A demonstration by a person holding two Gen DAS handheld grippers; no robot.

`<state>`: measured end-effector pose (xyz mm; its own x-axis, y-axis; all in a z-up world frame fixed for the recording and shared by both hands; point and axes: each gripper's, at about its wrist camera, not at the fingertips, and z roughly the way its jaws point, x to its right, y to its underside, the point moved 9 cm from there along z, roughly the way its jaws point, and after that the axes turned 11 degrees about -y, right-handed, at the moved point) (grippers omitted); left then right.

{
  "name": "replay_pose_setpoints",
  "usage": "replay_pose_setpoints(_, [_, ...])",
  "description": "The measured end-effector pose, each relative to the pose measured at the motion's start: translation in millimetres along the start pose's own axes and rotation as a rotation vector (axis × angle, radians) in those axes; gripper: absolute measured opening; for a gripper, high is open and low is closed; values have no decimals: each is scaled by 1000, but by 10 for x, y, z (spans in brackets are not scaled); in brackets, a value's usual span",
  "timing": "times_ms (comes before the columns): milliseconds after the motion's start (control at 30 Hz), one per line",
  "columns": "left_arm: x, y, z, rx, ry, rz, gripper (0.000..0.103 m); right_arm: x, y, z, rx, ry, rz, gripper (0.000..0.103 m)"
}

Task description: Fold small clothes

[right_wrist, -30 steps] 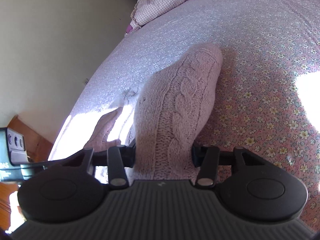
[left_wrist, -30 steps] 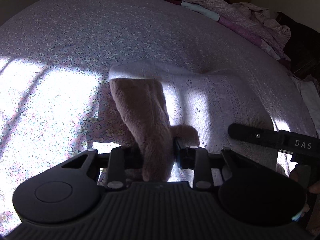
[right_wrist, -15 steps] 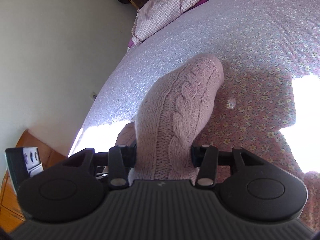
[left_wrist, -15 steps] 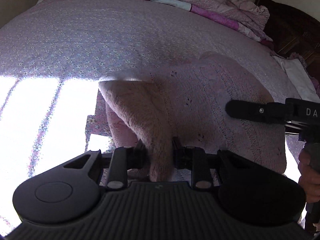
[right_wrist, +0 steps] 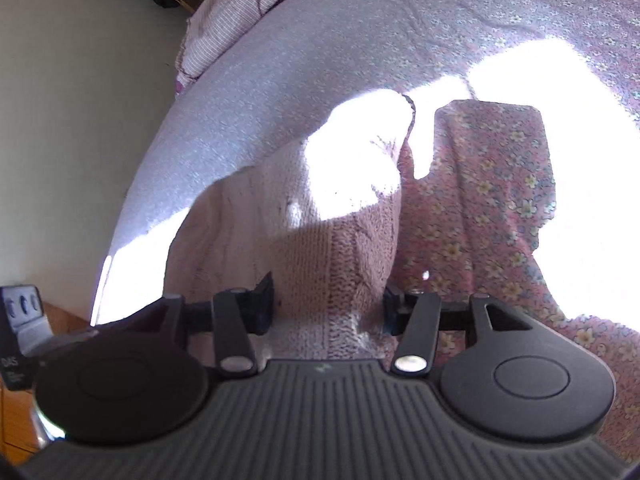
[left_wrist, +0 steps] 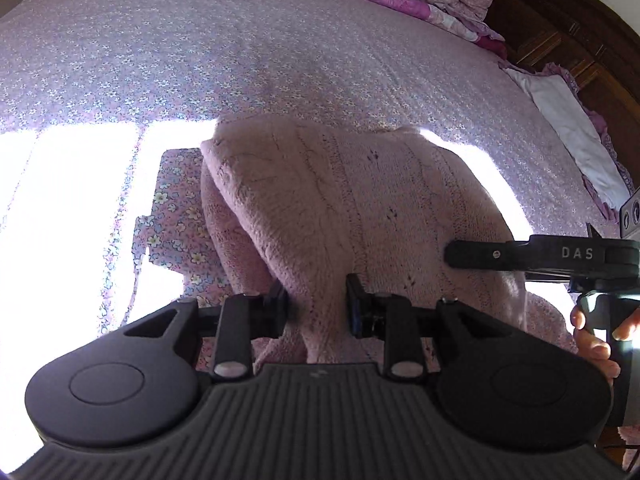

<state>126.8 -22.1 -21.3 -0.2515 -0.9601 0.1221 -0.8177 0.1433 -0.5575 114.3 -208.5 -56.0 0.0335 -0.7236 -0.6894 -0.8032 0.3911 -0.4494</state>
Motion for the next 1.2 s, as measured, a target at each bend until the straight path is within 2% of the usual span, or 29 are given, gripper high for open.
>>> replay_pose_setpoints(133, [-37,57,-43,5,-45,5,40,-31,55,-15,10,26,-83,63])
replay_pose_setpoints(433, [-265,97,-127,0,-165,-3,46,-242,121,-254,53,102,-214,63])
replay_pose_setpoints(567, [-338,132,-75,6,-208,-18,55,-305,176,-264,54,126,-260,63])
replay_pose_setpoints(700, [-385,143,-52,10,-227,-44,65,-276,236,-135,38,160,-280,67])
replay_pose_setpoints(800, [-394,164,-135,7,-223,-77,65,-266,233,-87,56,176,-253,70])
replay_pose_setpoints(867, [-387,192,-213,6,-228,-76,69,-319,248,-132,74,192,-258,70])
replay_pose_setpoints(1033, [-263,272,-431,41,-258,-38,88,-442,325,-285,87,237,-291,70])
replay_pose_setpoints(1200, [-101,410,-551,63,-260,-25,93,-566,474,-454,115,283,-296,73])
